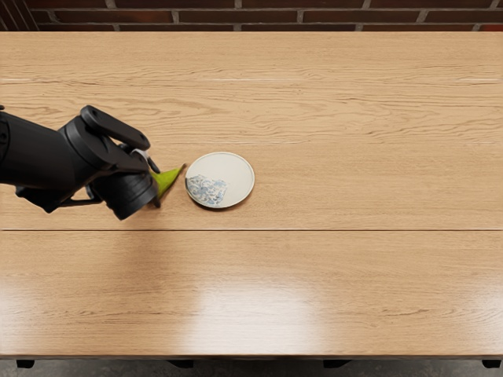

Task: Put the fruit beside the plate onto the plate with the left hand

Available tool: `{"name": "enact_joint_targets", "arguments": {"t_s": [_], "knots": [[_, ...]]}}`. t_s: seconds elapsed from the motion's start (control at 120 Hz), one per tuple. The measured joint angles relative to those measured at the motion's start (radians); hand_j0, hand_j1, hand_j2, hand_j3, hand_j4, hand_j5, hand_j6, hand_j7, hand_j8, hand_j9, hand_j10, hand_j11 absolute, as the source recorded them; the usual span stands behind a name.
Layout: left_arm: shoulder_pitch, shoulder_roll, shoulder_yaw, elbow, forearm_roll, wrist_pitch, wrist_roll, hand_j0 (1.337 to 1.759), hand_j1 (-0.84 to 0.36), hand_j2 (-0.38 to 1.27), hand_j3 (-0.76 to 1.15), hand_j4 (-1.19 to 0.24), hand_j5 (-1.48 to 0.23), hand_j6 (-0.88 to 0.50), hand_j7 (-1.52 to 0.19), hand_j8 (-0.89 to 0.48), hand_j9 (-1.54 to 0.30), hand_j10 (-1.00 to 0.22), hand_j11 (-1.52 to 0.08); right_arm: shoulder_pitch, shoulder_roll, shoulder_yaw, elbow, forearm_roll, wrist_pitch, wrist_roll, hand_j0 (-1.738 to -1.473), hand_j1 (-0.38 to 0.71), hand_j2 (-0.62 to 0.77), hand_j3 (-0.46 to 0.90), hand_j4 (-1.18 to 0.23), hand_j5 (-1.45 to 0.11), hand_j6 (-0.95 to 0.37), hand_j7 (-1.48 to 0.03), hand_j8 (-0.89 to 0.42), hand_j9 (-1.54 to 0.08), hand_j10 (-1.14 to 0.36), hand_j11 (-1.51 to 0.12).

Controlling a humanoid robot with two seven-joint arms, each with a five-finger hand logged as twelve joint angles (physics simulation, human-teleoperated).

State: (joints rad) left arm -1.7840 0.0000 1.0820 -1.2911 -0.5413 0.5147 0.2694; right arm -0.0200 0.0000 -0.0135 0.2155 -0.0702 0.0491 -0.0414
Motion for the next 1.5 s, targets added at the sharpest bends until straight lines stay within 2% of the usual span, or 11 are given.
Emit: {"name": "enact_joint_targets", "arguments": {"t_s": [0.108, 0.25, 0.267, 0.425, 0.725, 0.967, 1.025, 1.267, 1.317, 1.4, 1.5], "knots": [[-0.005, 0.0, 0.019, 0.001, -0.031, -0.007, 0.001, 1.639, -0.35, 0.47, 0.0, -0.14, -1.26, -0.06, -1.22, -0.09, -1.21, -0.35, -1.18, 0.0, 0.0, 0.0, 0.0, 0.0, 0.0, 0.0, -1.658, -0.33, 0.0, 0.0, -0.02, -0.02, -0.02, -0.02, -0.02, -0.02, -0.02, -0.02], [-0.051, 0.0, 0.053, -0.001, -0.101, 0.002, 0.0, 1.645, -0.25, 0.55, 0.0, -0.36, -1.22, -0.2, -1.19, -0.23, -1.19, -0.5, -1.18, 0.0, 0.0, 0.0, 0.0, 0.0, 0.0, 0.0, -1.658, -0.33, 0.0, 0.0, -0.02, -0.02, -0.02, -0.02, -0.02, -0.02, -0.02, -0.02], [-0.06, 0.0, 0.055, -0.001, -0.104, 0.002, 0.0, 1.646, -0.21, 0.42, 0.0, -0.4, -1.21, -0.22, -1.19, -0.24, -1.19, -0.52, -1.18, 0.0, 0.0, 0.0, 0.0, 0.0, 0.0, 0.0, -1.658, -0.33, 0.0, 0.0, -0.02, -0.02, -0.02, -0.02, -0.02, -0.02, -0.02, -0.02], [-0.091, 0.0, 0.056, -0.002, -0.129, -0.006, -0.003, 1.65, -0.26, 0.72, 0.0, -0.62, -1.21, -0.3, -1.18, -0.3, -1.19, -0.58, -1.18, 0.0, 0.0, 0.0, 0.0, 0.0, 0.0, 0.0, -1.658, -0.33, 0.0, 0.0, -0.02, -0.02, -0.02, -0.02, -0.02, -0.02, -0.02, -0.02], [-0.141, 0.0, -0.051, 0.03, -0.138, -0.062, -0.01, 1.653, -0.24, 0.68, 0.0, -0.77, -1.24, -0.32, -1.18, -0.31, -1.18, -0.59, -1.18, 0.0, 0.0, 0.0, 0.0, 0.0, 0.0, 0.0, -1.658, -0.33, 0.0, 0.0, -0.02, -0.02, -0.02, -0.02, -0.02, -0.02, -0.02, -0.02], [-0.154, 0.0, -0.124, 0.071, -0.134, -0.108, -0.007, 1.655, -0.41, 0.91, 0.0, -0.82, -1.22, -0.41, -1.18, -0.31, -1.16, -0.7, -1.16, 0.0, 0.0, 0.0, 0.0, 0.0, 0.0, 0.0, -1.658, -0.33, 0.0, 0.0, -0.02, -0.02, -0.02, -0.02, -0.02, -0.02, -0.02, -0.02], [-0.162, 0.0, -0.135, 0.074, -0.12, -0.109, -0.008, 1.655, -0.36, 0.8, 0.0, -0.75, -1.11, -0.4, -1.08, -0.31, -1.06, -0.69, -1.06, 0.0, 0.0, 0.0, 0.0, 0.0, 0.0, 0.0, -1.658, -0.33, 0.0, 0.0, -0.02, -0.02, -0.02, -0.02, -0.02, -0.02, -0.02, -0.02], [-0.186, 0.001, -0.149, 0.055, -0.026, -0.166, -0.002, 1.657, 0.13, 0.25, 0.0, -0.23, -0.34, -0.12, -0.33, -0.1, -0.32, -0.21, -0.32, 0.0, 0.0, 0.0, 0.0, 0.0, 0.0, 0.0, -1.658, -0.33, 0.0, 0.0, -0.02, -0.02, -0.02, -0.02, -0.02, -0.02, -0.02, -0.02], [-0.198, 0.111, -0.146, 0.035, -0.041, -0.289, 0.033, 1.657, 0.18, 0.19, 0.0, -0.18, -0.27, -0.1, -0.26, -0.08, -0.25, -0.17, -0.25, 0.0, 0.0, 0.0, 0.0, 0.0, 0.0, 0.0, -1.658, -0.33, 0.0, 0.0, -0.02, -0.02, -0.02, -0.02, -0.02, -0.02, -0.02, -0.02], [-0.199, 0.357, -0.122, 0.012, -0.056, -0.546, 0.157, 1.658, 0.23, 0.13, 0.0, -0.12, -0.18, -0.07, -0.17, -0.05, -0.17, -0.11, -0.17, 0.0, 0.0, 0.0, 0.0, 0.0, 0.0, 0.0, -1.658, -0.33, 0.0, 0.0, -0.02, -0.02, -0.02, -0.02, -0.02, -0.02, -0.02, -0.02], [-0.247, 0.498, -0.043, -0.001, -0.074, -0.855, 0.242, 1.658, 0.28, 0.08, 0.0, -0.07, -0.11, -0.04, -0.11, -0.03, -0.11, -0.07, -0.11, 0.0, 0.0, 0.0, 0.0, 0.0, 0.0, 0.0, -1.658, -0.33, 0.0, 0.0, -0.02, -0.02, -0.02, -0.02, -0.01, -0.02, -0.01, -0.02]]}}
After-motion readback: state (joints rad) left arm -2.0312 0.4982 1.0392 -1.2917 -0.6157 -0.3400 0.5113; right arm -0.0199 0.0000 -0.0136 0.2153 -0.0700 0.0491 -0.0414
